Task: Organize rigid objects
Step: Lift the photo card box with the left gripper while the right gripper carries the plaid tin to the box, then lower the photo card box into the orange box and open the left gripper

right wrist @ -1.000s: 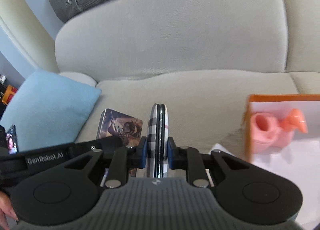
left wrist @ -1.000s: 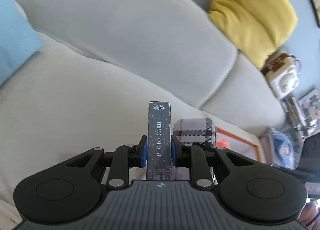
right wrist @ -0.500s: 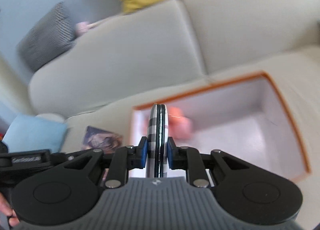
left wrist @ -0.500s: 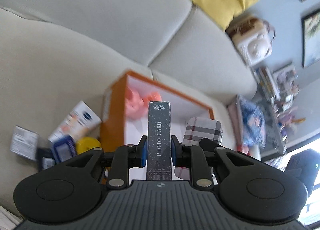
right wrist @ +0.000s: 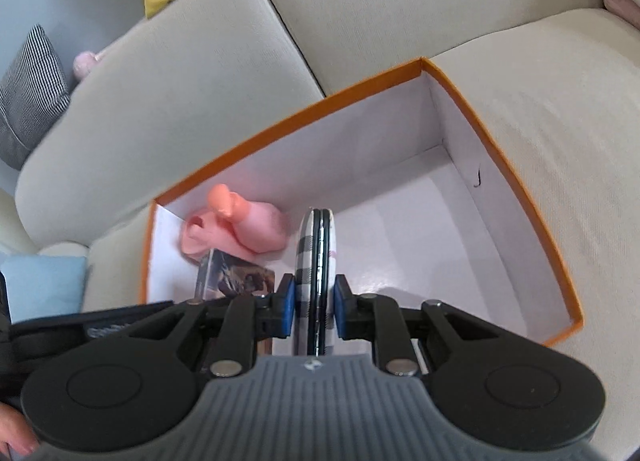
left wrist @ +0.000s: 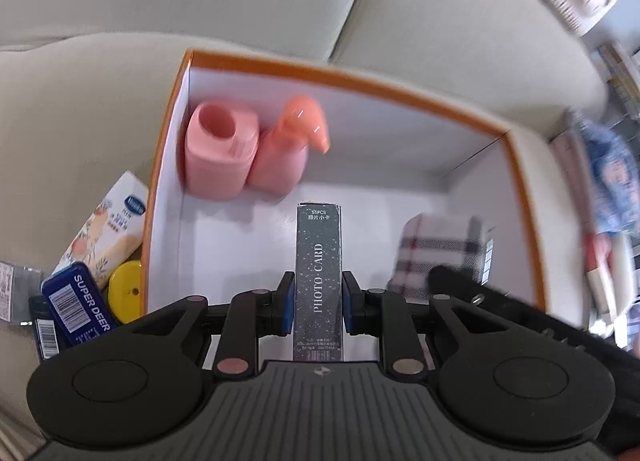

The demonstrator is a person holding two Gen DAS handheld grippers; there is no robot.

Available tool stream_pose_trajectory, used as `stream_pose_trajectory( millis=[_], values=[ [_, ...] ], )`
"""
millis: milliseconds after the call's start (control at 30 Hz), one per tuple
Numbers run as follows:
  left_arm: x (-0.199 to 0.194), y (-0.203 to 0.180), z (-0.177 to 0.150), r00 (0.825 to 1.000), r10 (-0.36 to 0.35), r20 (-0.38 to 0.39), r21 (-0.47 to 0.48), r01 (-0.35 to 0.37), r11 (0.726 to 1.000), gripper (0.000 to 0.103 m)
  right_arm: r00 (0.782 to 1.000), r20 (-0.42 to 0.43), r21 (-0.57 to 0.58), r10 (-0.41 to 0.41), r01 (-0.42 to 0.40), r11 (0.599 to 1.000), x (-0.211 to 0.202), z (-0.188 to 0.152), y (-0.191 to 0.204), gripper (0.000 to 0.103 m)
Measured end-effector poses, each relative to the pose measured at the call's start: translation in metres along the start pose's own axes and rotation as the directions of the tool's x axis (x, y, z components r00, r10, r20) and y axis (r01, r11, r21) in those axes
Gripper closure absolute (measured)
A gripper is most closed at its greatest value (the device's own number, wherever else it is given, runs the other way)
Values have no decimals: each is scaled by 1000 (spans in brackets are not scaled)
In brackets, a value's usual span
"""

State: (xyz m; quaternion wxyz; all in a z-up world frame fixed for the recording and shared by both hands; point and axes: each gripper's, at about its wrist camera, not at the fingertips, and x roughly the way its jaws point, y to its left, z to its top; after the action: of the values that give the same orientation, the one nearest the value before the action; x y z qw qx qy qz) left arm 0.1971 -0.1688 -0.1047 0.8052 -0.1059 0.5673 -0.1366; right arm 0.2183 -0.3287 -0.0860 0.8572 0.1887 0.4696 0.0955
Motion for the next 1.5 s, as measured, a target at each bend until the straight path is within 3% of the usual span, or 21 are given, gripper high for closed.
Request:
stream_pose_trajectory(
  millis=[333,667,900,1200,1367,1500],
  values=[
    [30,-7,-17,988,144,-60,84,-138,987,78,998,-53,-54,-26,23,998,28,2,-7,83],
    [32,-6,-27,979,181,-89,136,-168,976,76,997,-63,-67,-51,47,997,25,-4,1,83],
    [17,-21,-27,970,242,-10,262,-231,937,72,995,-69,-87,-71,65,994,24,-7,9,83],
    [3,-33,-32,960,272,65,352,-277,894,72,994,-84,-112,-73,64,992,25,-11,24,83],
    [-18,-28,-25,962,245,123,331,-272,903,72,993,-82,-121,-86,75,990,25,-11,28,83],
    [-50,-20,-20,968,150,202,304,-208,930,72,993,-90,-131,-80,68,989,26,-11,33,83]
  ],
)
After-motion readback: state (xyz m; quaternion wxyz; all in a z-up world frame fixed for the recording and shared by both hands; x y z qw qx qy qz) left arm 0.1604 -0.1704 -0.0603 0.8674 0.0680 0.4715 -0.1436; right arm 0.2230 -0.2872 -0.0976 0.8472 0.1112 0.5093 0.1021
